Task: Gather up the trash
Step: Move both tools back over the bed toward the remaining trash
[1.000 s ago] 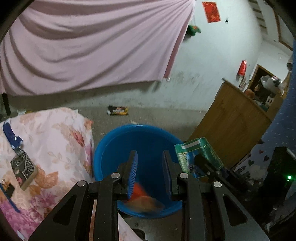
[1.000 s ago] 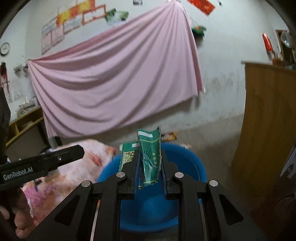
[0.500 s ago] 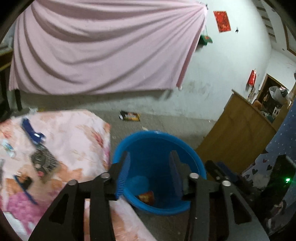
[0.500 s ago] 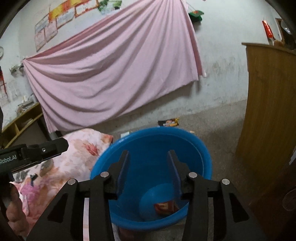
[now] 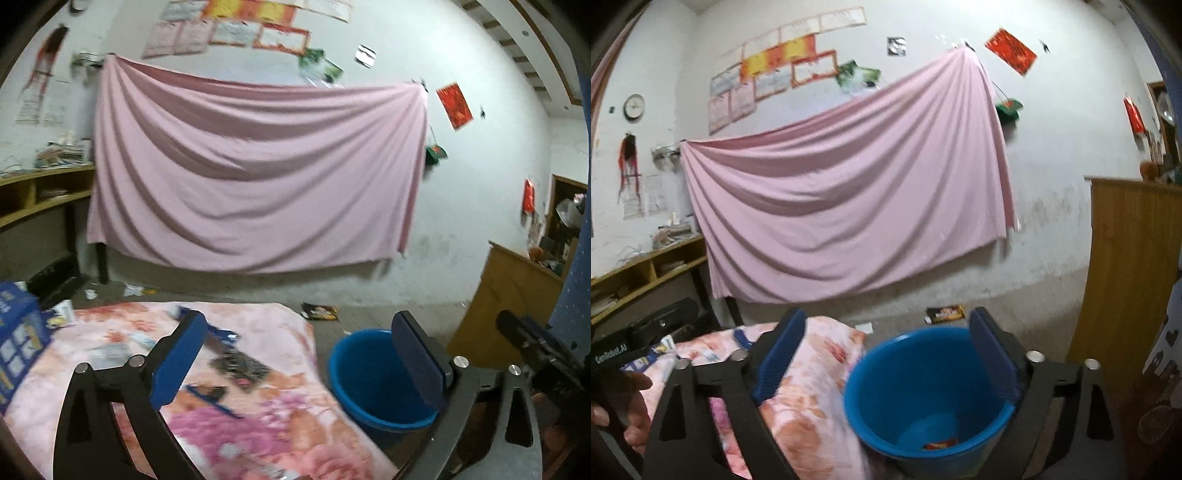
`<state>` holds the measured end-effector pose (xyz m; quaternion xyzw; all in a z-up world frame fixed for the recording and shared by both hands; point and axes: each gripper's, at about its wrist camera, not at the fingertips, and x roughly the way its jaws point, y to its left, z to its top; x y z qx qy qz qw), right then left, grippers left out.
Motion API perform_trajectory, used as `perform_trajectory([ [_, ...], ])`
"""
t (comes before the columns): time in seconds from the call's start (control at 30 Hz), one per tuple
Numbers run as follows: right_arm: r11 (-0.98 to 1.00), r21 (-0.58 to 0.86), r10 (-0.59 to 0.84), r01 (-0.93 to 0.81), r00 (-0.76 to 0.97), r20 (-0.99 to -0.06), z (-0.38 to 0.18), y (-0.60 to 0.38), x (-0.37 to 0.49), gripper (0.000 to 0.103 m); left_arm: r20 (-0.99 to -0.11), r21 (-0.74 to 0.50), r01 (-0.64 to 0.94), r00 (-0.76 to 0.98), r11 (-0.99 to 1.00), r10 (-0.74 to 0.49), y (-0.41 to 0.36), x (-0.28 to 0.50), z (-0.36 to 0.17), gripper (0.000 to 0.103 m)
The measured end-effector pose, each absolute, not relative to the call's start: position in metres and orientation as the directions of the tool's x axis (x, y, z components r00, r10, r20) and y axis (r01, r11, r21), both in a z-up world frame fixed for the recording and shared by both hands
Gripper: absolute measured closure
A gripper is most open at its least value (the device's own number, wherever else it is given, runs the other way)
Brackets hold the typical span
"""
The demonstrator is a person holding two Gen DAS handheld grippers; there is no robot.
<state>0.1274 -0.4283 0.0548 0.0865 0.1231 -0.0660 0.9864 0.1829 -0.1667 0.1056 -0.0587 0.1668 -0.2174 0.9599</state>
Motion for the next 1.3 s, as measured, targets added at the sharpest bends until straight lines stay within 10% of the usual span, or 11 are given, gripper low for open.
perform_trajectory([
  [0.47, 0.994, 0.11, 0.0, 0.012, 0.994, -0.108, 0.082, -0.338, 0.094, 0.0, -0.216, -0.158, 0.256, 0.933, 0.954, -0.287, -0.061, 0.123, 0.103, 0.003],
  [1.3, 0.994, -0.014, 0.109, -0.112, 0.982, -0.157, 0.038, -0.273, 0.091, 0.0, -0.233, -0.141, 0.163, 0.953, 0.976, -0.193, -0.016, 0.097, 0.056, 0.003],
])
